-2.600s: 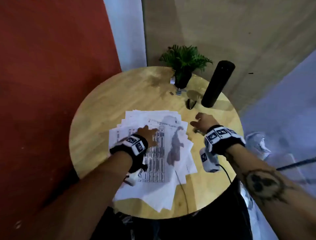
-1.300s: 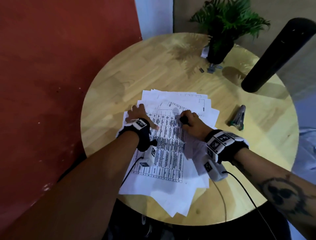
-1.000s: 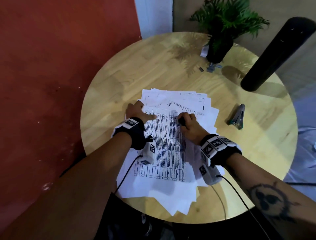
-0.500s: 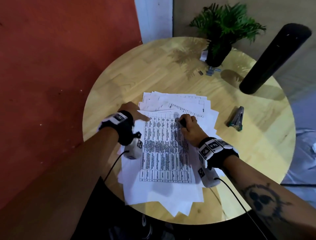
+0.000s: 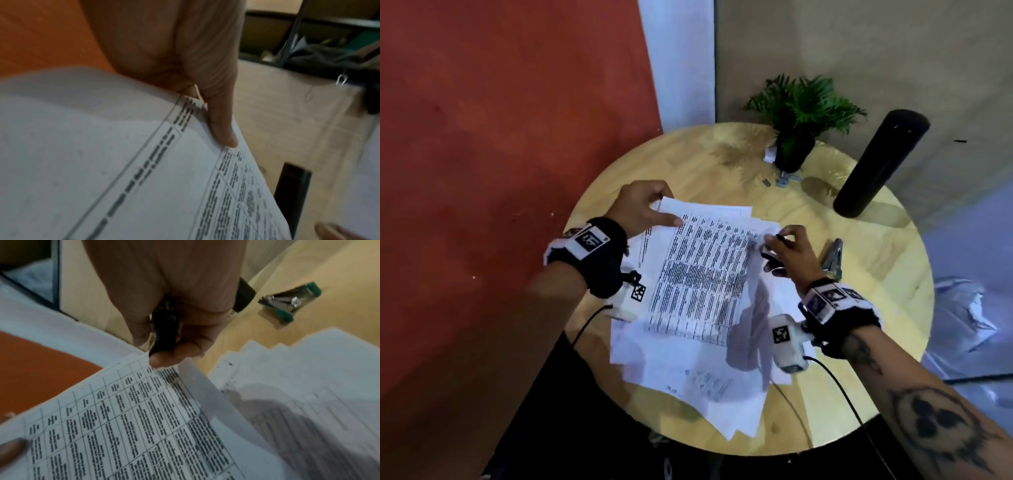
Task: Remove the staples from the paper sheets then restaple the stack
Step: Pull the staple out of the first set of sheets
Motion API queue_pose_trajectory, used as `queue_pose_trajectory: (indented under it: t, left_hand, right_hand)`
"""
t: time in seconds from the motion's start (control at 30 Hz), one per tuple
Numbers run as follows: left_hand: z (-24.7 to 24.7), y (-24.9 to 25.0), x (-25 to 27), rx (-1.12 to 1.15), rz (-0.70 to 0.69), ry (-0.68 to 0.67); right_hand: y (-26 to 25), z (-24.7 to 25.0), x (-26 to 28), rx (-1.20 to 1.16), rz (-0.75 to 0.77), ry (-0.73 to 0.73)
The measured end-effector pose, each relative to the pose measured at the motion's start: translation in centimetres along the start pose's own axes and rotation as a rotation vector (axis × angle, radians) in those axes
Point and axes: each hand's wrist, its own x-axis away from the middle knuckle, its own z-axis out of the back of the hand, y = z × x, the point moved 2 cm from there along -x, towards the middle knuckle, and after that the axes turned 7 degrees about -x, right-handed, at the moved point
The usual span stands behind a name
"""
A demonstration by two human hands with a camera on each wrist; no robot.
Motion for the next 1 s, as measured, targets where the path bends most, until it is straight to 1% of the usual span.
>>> queue_pose_trajectory:
  t: [0.1, 0.27, 0.37, 0.5, 0.57, 0.63, 0.8, 0.87, 1.0]
  left_hand:
    - [2.8, 4.0, 0.3, 0.131, -0.057, 0.029]
    - [6.8, 9.7, 2.1, 0.182, -0.176, 0.015]
    - [9.0, 12.2, 3.5, 0.191, -0.235, 0.017]
    - [11.4, 15.4, 5.5, 0.177, -0.307, -0.023]
    - [12.4, 16.2, 6.1, 0.173, -0.321, -0.012]
    - [13.0, 16.7, 6.5, 0.168, -0.322, 0.023]
    - [12.4, 17.9, 6.7, 0.021, -0.353, 0.079]
    - [11.9, 18.2, 6.5, 0.03, -0.353, 0.101]
    - [11.0, 19.1, 6.3, 0.054, -0.343, 0.096]
  right_hand:
    - [-3.5, 0.9, 1.8, -0.042, 0.076, 0.009]
    - [-9.0, 1.5, 4.6, -0.099, 0.18, -0.03]
    - [-12.3, 1.4, 6.4, -0.197, 0.201, -0.131]
    - [-16.8, 0.9, 8.3, -0.265, 0.222, -0.325]
    - [-18.1, 0.8, 8.8, -0.275, 0.244, -0.359]
    - [-18.9, 0.7, 9.3, -0.29, 0.277, -0.334]
    - [-19.9, 0.5, 10.3, -0.381, 0.372, -0.243]
    - [-19.8, 0.6, 10.6, -0.431, 0.387, -0.211]
    - [-19.3, 1.3, 11.3, -0.464, 0.41, -0.147]
